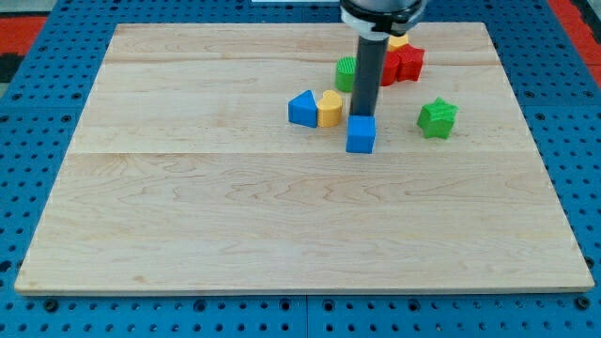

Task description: Push the blue cube to green star

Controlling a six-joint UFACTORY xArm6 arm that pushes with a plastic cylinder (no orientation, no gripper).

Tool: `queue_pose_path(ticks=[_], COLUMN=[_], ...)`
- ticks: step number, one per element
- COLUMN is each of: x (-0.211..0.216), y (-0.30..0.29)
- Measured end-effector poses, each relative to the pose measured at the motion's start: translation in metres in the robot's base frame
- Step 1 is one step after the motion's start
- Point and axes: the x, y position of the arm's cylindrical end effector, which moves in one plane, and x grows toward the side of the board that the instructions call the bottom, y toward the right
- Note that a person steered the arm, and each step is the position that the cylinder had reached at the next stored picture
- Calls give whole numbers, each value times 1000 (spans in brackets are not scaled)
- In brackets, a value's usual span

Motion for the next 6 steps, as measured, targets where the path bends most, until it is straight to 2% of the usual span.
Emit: queue_pose_path(ticks=[2,4,6], x=[5,37,28], y=[-44,-38,40])
